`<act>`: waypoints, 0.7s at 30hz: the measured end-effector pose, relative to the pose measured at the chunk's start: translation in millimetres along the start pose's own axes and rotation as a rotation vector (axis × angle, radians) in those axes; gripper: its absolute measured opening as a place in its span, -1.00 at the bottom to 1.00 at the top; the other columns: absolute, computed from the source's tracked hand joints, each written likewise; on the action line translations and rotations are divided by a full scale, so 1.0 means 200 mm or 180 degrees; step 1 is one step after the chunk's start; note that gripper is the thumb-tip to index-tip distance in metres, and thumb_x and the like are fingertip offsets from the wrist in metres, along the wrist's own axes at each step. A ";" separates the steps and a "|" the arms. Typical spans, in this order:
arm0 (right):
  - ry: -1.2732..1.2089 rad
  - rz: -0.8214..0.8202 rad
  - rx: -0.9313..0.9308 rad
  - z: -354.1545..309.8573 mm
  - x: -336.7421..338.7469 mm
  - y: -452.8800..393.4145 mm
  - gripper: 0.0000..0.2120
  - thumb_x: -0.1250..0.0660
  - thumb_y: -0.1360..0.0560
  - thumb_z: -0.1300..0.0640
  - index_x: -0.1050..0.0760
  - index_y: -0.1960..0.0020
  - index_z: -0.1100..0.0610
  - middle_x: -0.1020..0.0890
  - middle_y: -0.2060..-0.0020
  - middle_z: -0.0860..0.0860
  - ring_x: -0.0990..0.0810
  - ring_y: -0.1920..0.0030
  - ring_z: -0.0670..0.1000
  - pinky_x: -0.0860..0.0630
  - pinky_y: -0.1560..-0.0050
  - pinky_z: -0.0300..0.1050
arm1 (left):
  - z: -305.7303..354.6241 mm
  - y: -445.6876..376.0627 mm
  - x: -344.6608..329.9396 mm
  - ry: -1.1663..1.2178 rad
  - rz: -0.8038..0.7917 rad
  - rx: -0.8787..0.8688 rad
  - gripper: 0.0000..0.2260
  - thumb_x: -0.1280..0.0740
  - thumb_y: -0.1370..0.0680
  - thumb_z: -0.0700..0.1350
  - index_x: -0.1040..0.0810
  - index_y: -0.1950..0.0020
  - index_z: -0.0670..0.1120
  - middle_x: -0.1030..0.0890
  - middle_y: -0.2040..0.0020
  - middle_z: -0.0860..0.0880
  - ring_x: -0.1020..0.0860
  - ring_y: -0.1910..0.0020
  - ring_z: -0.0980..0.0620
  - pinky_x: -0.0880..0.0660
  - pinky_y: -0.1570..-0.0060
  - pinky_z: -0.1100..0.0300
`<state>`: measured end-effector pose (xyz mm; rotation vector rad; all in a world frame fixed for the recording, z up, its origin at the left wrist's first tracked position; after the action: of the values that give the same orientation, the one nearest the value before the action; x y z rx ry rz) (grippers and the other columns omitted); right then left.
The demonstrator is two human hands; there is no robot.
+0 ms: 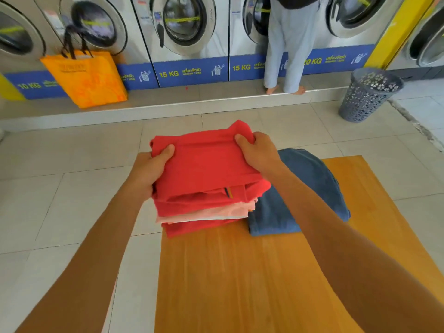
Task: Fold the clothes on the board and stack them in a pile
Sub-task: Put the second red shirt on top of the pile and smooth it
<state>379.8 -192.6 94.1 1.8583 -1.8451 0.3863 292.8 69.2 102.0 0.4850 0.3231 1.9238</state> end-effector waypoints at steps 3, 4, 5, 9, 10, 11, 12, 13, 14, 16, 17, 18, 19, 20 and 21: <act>0.0276 -0.0077 0.0011 0.00 -0.16 -0.12 -0.57 -0.25 -0.59 -0.14 -0.50 -0.10 0.26 -0.60 0.03 0.15 -0.58 -0.06 0.23 -0.33 0.13 -0.08 | -0.03 -0.18 0.04 -0.0015 0.0067 0.0153 -0.68 -0.47 -0.44 0.18 -0.56 0.05 -0.04 -0.64 0.05 -0.01 -0.60 0.16 -0.01 -0.48 0.31 0.15; 0.0377 -0.0106 -0.0048 0.04 -0.21 -0.13 -0.56 -0.25 -0.60 -0.12 -0.47 -0.15 0.27 -0.61 -0.04 0.18 -0.57 -0.10 0.24 -0.32 0.11 -0.08 | -0.08 -0.22 0.03 -0.0125 0.0075 0.0205 -0.66 -0.46 -0.46 0.17 -0.56 0.00 -0.07 -0.63 0.04 -0.04 -0.59 0.17 -0.01 -0.48 0.30 0.14; 0.0463 -0.0165 -0.0140 0.09 -0.27 -0.13 -0.55 -0.24 -0.61 -0.11 -0.44 -0.20 0.28 -0.60 -0.11 0.21 -0.56 -0.14 0.26 -0.33 0.10 -0.07 | -0.13 -0.25 0.02 -0.0292 0.0077 0.0247 -0.63 -0.44 -0.48 0.17 -0.57 -0.06 -0.10 -0.62 0.02 -0.07 -0.57 0.18 -0.02 -0.48 0.26 0.13; 0.0729 -0.0250 -0.0281 0.23 -0.37 -0.11 -0.55 -0.22 -0.61 -0.11 -0.37 -0.27 0.25 -0.58 -0.16 0.24 -0.56 -0.16 0.27 -0.39 0.11 0.00 | -0.30 -0.30 0.01 -0.0493 0.0086 0.0457 -0.53 -0.41 -0.49 0.19 -0.55 -0.19 -0.15 -0.59 0.07 -0.06 -0.54 0.20 -0.02 -0.47 0.25 0.14; 0.0736 -0.0194 -0.0232 0.22 -0.36 -0.13 -0.55 -0.22 -0.61 -0.11 -0.38 -0.27 0.25 -0.59 -0.16 0.24 -0.55 -0.17 0.28 -0.42 0.08 0.01 | -0.29 -0.31 0.01 -0.0506 0.0098 0.0468 -0.54 -0.41 -0.48 0.21 -0.55 -0.16 -0.13 -0.58 0.11 -0.03 -0.54 0.21 0.00 -0.45 0.31 0.17; 0.0716 -0.0121 -0.0161 0.20 -0.34 -0.14 -0.55 -0.23 -0.61 -0.11 -0.39 -0.27 0.25 -0.59 -0.15 0.23 -0.55 -0.17 0.28 -0.44 0.04 0.03 | -0.28 -0.32 0.02 -0.0524 0.0095 0.0456 -0.56 -0.42 -0.47 0.22 -0.54 -0.13 -0.10 -0.57 0.14 -0.01 -0.54 0.22 0.01 -0.43 0.35 0.18; 0.0659 -0.0028 -0.0087 0.19 -0.32 -0.14 -0.56 -0.23 -0.61 -0.10 -0.40 -0.27 0.25 -0.60 -0.14 0.22 -0.56 -0.16 0.27 -0.46 0.02 0.04 | -0.26 -0.32 0.03 -0.0524 0.0088 0.0422 -0.56 -0.42 -0.47 0.23 -0.54 -0.12 -0.09 -0.57 0.14 0.00 -0.55 0.21 0.02 -0.43 0.36 0.19; 0.0580 0.0086 -0.0030 0.18 -0.31 -0.14 -0.57 -0.22 -0.61 -0.10 -0.41 -0.25 0.24 -0.61 -0.11 0.20 -0.57 -0.13 0.26 -0.46 0.06 0.03 | -0.25 -0.33 0.02 -0.0514 0.0076 0.0368 -0.56 -0.41 -0.47 0.23 -0.55 -0.12 -0.09 -0.59 0.13 0.00 -0.56 0.20 0.02 -0.45 0.35 0.18; 0.0545 0.0183 0.0000 0.19 -0.30 -0.13 -0.59 -0.22 -0.61 -0.10 -0.41 -0.23 0.23 -0.61 -0.07 0.19 -0.58 -0.09 0.25 -0.42 0.11 0.01 | -0.25 -0.33 0.02 -0.0528 0.0077 0.0306 -0.54 -0.41 -0.47 0.23 -0.56 -0.14 -0.12 -0.61 0.09 -0.03 -0.58 0.18 0.01 -0.48 0.31 0.16; 0.0726 0.0219 -0.0045 0.22 -0.31 -0.09 -0.60 -0.22 -0.61 -0.10 -0.39 -0.23 0.22 -0.59 -0.08 0.20 -0.58 -0.07 0.26 -0.39 0.15 0.00 | -0.26 -0.31 0.00 -0.0788 0.0184 0.0175 -0.50 -0.39 -0.48 0.24 -0.56 -0.18 -0.15 -0.64 -0.03 -0.10 -0.61 0.08 -0.06 -0.55 0.13 0.07; 0.0903 0.0203 -0.0091 0.23 -0.32 -0.06 -0.59 -0.22 -0.61 -0.09 -0.36 -0.27 0.21 -0.55 -0.14 0.21 -0.58 -0.08 0.28 -0.40 0.16 0.02 | -0.27 -0.30 -0.01 -0.1036 0.0310 0.0067 -0.47 -0.38 -0.48 0.25 -0.55 -0.21 -0.16 -0.63 -0.08 -0.11 -0.61 0.00 -0.10 -0.55 0.04 0.03; 0.1110 0.0222 -0.0063 0.22 -0.33 -0.05 -0.58 -0.24 -0.61 -0.07 -0.32 -0.32 0.19 -0.49 -0.21 0.22 -0.56 -0.10 0.28 -0.41 0.15 0.05 | -0.26 -0.29 0.00 -0.1337 0.0504 -0.0115 -0.45 -0.38 -0.48 0.24 -0.52 -0.25 -0.16 -0.60 -0.14 -0.12 -0.59 -0.09 -0.13 -0.53 -0.02 0.01; 0.1354 0.0297 0.0112 0.19 -0.33 -0.04 -0.57 -0.27 -0.60 -0.01 -0.29 -0.38 0.15 -0.41 -0.28 0.22 -0.53 -0.16 0.28 -0.43 0.11 0.07 | -0.25 -0.28 0.01 -0.1686 0.0760 -0.0382 -0.44 -0.39 -0.49 0.22 -0.47 -0.30 -0.15 -0.55 -0.21 -0.13 -0.54 -0.17 -0.14 -0.50 -0.08 -0.01; 0.1626 0.0417 0.0416 0.15 -0.34 -0.04 -0.54 -0.30 -0.58 0.05 -0.26 -0.43 0.08 -0.34 -0.35 0.20 -0.48 -0.23 0.25 -0.45 0.01 0.12 | -0.21 -0.26 0.01 -0.2049 0.1044 -0.0746 -0.46 -0.39 -0.50 0.16 -0.44 -0.35 -0.12 -0.50 -0.26 -0.14 -0.48 -0.24 -0.15 -0.46 -0.16 -0.05; 0.1870 0.0541 0.0800 0.09 -0.35 -0.03 -0.50 -0.32 -0.56 0.09 -0.25 -0.45 0.01 -0.28 -0.42 0.17 -0.41 -0.30 0.23 -0.43 -0.12 0.15 | -0.16 -0.24 0.01 -0.2353 0.1302 -0.1210 -0.52 -0.39 -0.52 0.07 -0.43 -0.37 -0.10 -0.46 -0.30 -0.14 -0.43 -0.30 -0.15 -0.42 -0.24 -0.10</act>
<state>380.2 -143.0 41.3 1.5082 -1.5896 1.1345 314.9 89.8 52.7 1.0063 -0.6510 1.9699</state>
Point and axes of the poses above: each hand's wrist, its own y-axis away from the middle knuckle, its own x-axis out of the back of the hand, z = x × y, the point moved 5 cm from there along -y, towards the middle knuckle
